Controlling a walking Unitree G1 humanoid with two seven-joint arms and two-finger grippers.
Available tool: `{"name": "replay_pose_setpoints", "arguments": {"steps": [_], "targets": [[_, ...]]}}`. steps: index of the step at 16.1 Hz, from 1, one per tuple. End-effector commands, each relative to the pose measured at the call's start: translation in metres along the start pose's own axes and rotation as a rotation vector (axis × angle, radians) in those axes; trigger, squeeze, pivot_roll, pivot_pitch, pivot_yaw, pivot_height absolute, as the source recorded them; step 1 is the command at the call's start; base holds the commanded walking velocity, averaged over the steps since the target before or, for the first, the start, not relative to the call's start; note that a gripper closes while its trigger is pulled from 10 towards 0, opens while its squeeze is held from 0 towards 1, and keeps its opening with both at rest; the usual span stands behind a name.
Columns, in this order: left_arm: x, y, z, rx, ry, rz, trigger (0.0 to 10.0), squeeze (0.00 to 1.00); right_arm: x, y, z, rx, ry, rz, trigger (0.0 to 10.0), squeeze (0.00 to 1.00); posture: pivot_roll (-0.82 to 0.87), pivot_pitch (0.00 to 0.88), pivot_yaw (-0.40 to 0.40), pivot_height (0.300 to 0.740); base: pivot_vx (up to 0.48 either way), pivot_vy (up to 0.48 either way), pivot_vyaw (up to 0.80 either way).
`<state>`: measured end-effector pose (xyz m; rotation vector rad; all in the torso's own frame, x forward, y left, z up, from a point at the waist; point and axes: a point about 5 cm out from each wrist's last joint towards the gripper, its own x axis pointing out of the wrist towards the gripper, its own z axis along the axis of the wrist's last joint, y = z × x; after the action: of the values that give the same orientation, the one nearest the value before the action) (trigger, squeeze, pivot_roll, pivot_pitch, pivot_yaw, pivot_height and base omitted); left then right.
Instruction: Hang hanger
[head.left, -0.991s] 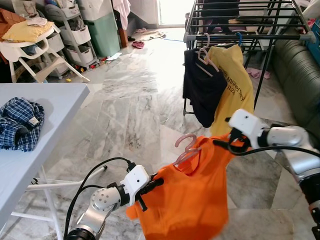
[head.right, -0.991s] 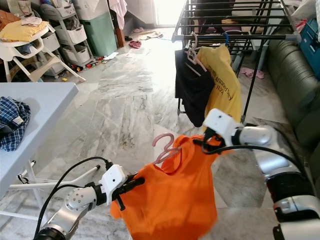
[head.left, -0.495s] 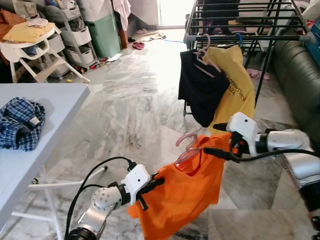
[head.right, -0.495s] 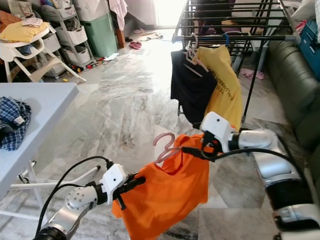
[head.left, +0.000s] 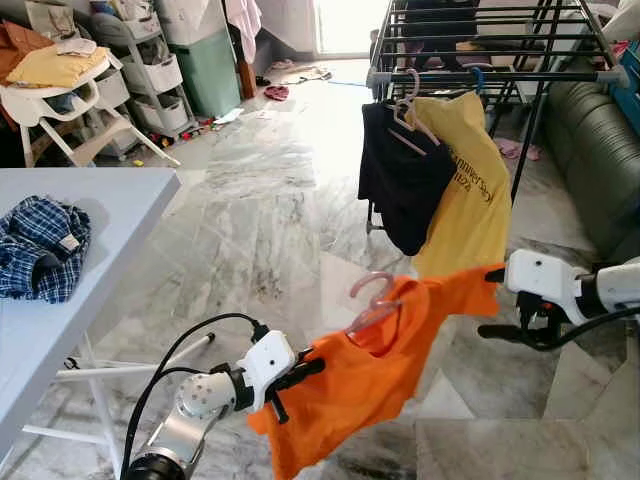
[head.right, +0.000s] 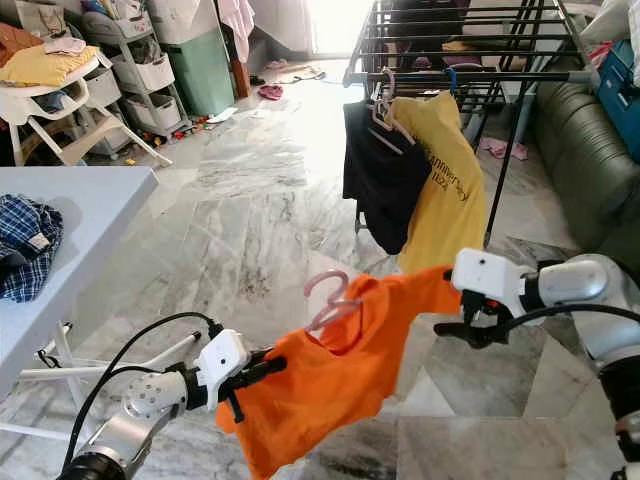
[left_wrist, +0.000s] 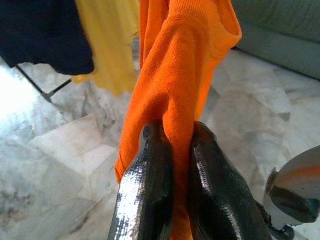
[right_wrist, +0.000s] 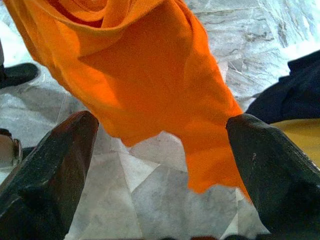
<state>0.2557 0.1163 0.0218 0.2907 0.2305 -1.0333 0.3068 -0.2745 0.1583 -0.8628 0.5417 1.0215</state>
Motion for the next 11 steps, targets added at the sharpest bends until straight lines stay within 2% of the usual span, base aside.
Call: {"name": "replay_pose_setpoints", "arguments": {"steps": [1, 7, 11], "targets": [[-0.001, 0.004, 0.011, 0.043, -0.049, -0.008, 0.0, 0.00, 0.000, -0.005, 0.009, -0.050, -0.008, 0.011, 10.0, 0.00, -0.12, 0.000, 0.101, 0.740, 0.000, 0.000, 0.00], [-0.002, -0.007, 0.018, 0.101, -0.073, -0.121, 0.0, 0.00, 0.003, -0.012, 0.014, -0.119, -0.002, 0.011, 10.0, 0.00, -0.11, 0.000, 0.095, 0.740, 0.000, 0.000, 0.00], [-0.002, -0.010, 0.021, 0.112, -0.084, -0.146, 0.0, 0.00, 0.010, -0.008, 0.014, -0.090, -0.033, 0.060, 10.0, 0.00, -0.11, 0.000, 0.097, 0.740, 0.000, 0.000, 0.00]]}}
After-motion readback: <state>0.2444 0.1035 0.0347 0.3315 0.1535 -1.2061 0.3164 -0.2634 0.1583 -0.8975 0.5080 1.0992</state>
